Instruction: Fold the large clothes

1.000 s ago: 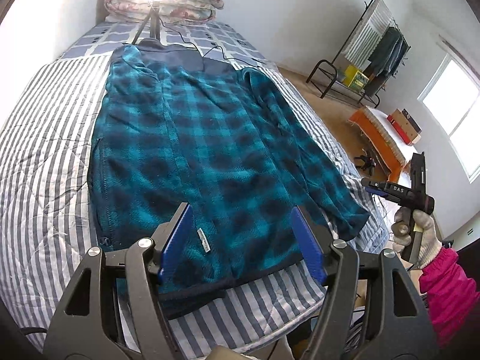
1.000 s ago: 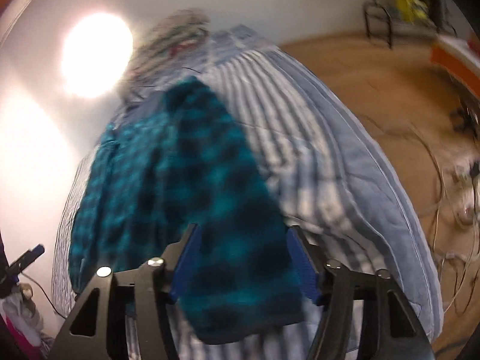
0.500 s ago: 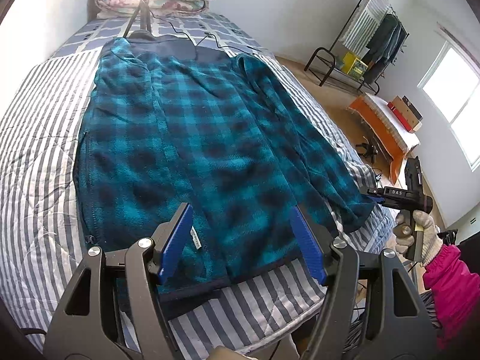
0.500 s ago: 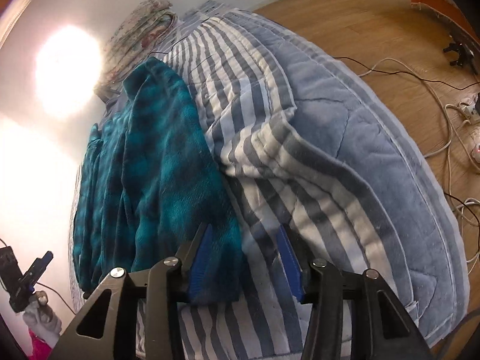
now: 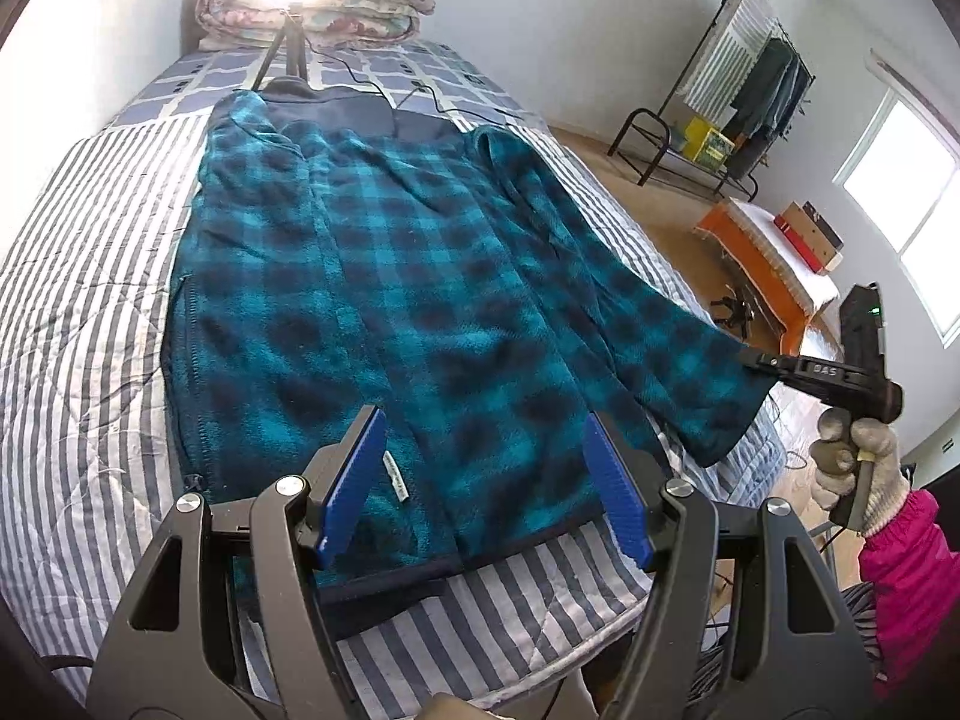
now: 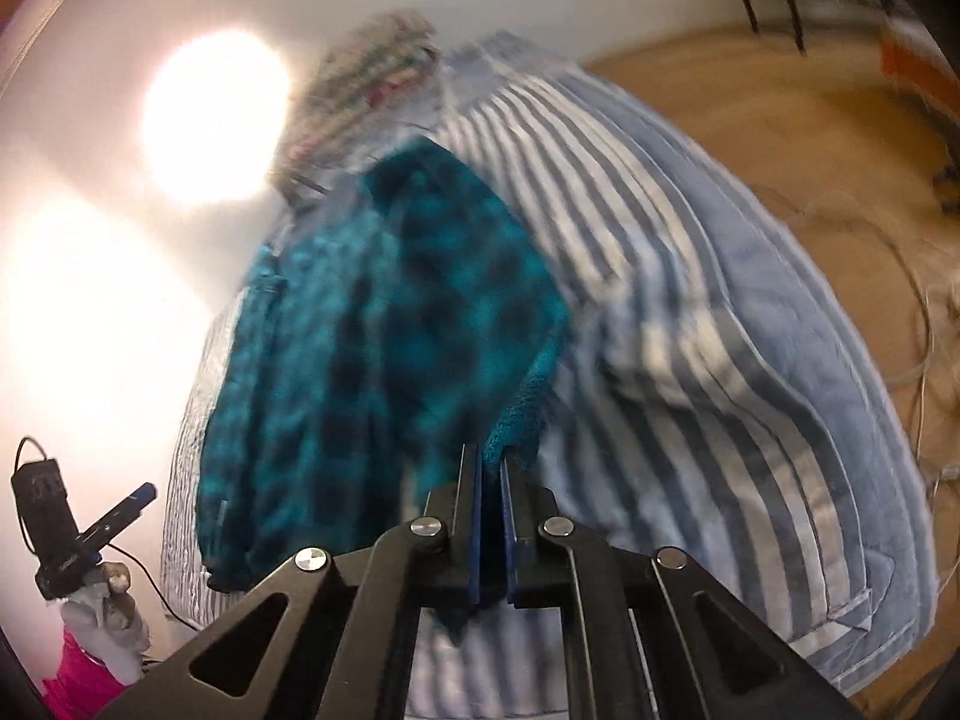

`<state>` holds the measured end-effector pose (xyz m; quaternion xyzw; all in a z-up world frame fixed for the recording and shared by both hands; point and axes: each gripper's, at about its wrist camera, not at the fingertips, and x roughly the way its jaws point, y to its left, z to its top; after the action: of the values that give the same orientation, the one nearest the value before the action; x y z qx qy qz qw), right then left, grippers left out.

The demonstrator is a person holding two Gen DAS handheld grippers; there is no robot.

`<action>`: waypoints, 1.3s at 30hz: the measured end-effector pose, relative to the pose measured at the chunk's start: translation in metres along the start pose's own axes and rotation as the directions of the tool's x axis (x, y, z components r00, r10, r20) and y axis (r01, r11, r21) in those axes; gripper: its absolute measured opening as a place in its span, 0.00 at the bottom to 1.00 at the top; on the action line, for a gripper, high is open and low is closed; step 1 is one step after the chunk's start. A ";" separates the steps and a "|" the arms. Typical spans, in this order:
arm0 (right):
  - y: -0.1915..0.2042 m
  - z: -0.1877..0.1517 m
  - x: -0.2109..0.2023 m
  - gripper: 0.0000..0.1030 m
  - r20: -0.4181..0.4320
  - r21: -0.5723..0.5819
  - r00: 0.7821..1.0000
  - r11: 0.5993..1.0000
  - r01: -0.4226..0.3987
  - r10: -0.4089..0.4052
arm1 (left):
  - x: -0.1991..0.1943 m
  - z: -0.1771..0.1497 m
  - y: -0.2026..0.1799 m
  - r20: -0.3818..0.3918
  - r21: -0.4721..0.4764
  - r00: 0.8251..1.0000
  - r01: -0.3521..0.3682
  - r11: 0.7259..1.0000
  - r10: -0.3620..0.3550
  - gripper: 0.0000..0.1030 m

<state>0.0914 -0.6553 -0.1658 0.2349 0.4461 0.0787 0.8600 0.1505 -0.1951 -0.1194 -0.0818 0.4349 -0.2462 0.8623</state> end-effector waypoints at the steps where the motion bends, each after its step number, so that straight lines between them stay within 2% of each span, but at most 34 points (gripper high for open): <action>1: 0.011 0.002 -0.003 0.02 0.011 -0.025 1.000 1.000 0.002 -0.002 | -0.002 0.001 0.002 0.005 -0.006 1.000 0.002 1.000 -0.002 0.67; 3: 0.041 0.005 -0.005 0.02 0.031 -0.104 0.999 0.995 0.015 -0.012 | -0.005 0.002 0.006 0.012 -0.019 1.000 0.007 1.000 -0.007 0.67; 7: 0.092 0.005 0.004 0.02 0.027 -0.212 0.999 0.977 -0.019 0.025 | -0.012 0.005 0.016 0.028 -0.055 1.000 0.012 0.998 -0.011 0.67; 9: 0.120 0.003 0.016 0.02 0.003 -0.273 0.999 0.961 -0.041 0.043 | -0.017 0.006 0.021 0.040 -0.077 0.999 0.014 0.997 -0.011 0.67; 13: 0.166 -0.014 0.051 0.02 -0.096 -0.356 0.992 0.928 -0.111 0.082 | -0.025 0.009 0.034 0.060 -0.115 0.998 0.014 0.993 -0.007 0.67; 17: 0.194 -0.039 0.092 0.02 -0.206 -0.428 0.977 0.892 -0.142 0.057 | -0.029 0.007 0.047 0.061 -0.155 0.998 0.013 0.988 -0.004 0.67; 21: 0.205 -0.063 0.136 0.02 -0.318 -0.479 0.948 0.865 -0.152 -0.009 | -0.028 0.002 0.056 0.045 -0.179 0.999 0.007 0.984 0.002 0.67; 25: 0.204 -0.076 0.155 0.02 -0.356 -0.509 0.932 0.849 -0.139 -0.061 | -0.025 -0.004 0.059 0.026 -0.186 1.000 0.007 0.982 -0.002 0.67; 27: 0.204 -0.074 0.152 0.03 -0.367 -0.497 0.929 0.853 -0.158 -0.042 | -0.024 -0.006 0.059 0.020 -0.187 1.000 0.011 0.982 -0.007 0.67; 30: 0.206 -0.065 0.136 0.11 -0.372 -0.468 0.928 0.858 -0.211 0.026 | -0.020 -0.010 0.057 0.006 -0.187 1.000 0.025 0.982 -0.024 0.67; 31: 0.208 -0.063 0.130 0.24 -0.371 -0.457 0.928 0.860 -0.226 0.046 | -0.018 -0.011 0.056 0.001 -0.189 1.000 0.030 0.981 -0.031 0.67; 33: 0.213 -0.055 0.113 0.33 -0.354 -0.443 0.930 0.858 -0.261 0.100 | -0.011 -0.012 0.054 -0.012 -0.200 0.998 0.051 0.978 -0.055 0.67; 39: 0.210 -0.014 0.083 0.33 -0.270 -0.419 0.949 0.867 -0.270 0.164 | 0.021 -0.015 0.042 -0.051 -0.256 0.988 0.127 0.958 -0.145 0.67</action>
<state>0.1447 -0.4376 -0.1340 0.0675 0.4808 0.3028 0.8201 0.1641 -0.1680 -0.1579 -0.2120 0.4856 -0.2503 0.8103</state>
